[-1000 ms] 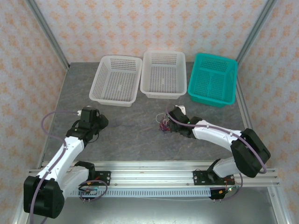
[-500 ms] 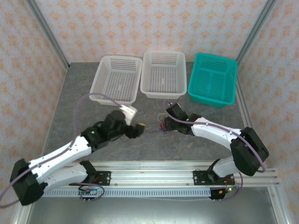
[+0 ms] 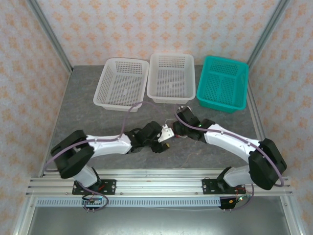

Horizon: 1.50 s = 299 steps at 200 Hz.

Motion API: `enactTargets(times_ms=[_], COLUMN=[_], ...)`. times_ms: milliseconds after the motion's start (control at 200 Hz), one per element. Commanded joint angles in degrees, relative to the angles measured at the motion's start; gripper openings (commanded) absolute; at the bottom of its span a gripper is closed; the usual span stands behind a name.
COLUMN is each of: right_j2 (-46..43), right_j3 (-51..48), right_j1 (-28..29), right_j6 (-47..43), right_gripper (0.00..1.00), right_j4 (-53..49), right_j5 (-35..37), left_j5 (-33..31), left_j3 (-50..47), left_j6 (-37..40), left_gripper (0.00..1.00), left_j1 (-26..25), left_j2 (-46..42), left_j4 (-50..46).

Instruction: Untangle the cables

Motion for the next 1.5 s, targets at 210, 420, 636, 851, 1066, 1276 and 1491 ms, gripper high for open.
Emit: enactTargets(times_ms=[210, 420, 636, 851, 1066, 1276, 1491], right_j2=[-3.62, -6.66, -13.30, -23.43, -19.10, -10.70, 3.86], right_j3=[-1.71, -5.11, -12.75, -28.95, -30.80, -29.81, -24.58], right_j1=[0.03, 0.07, 0.10, 4.65, 9.39, 9.41, 9.50], right_j6=[1.11, 2.78, -0.80, -14.49, -31.73, -37.46, -38.77], right_gripper=[0.51, 0.62, 0.74, 0.79, 0.85, 0.79, 0.78], right_j4=[-2.99, -0.25, 8.68, 42.07, 54.92, 68.30, 77.04], right_j5=[4.08, 4.73, -0.87, -11.31, -15.41, -10.80, -15.29], left_j5=[-0.99, 3.04, 7.96, 6.85, 6.50, 8.59, 11.93], left_j3=[3.03, 1.09, 2.19, 2.57, 3.67, 4.57, 5.84], left_j6=[-2.34, -11.46, -17.01, -18.93, -18.09, -18.12, -17.94], left_gripper=[0.00, 0.00, 0.00, 0.00, 0.00, 0.00, 0.00], left_j1=[-0.28, 1.99, 6.40, 6.76, 6.97, 6.93, 6.94], left_j2=[4.64, -7.77, -12.72, -16.77, -17.64, -17.50, -18.59], left_j4=[7.77, 4.44, -3.38, -5.76, -8.86, -9.61, -10.46])
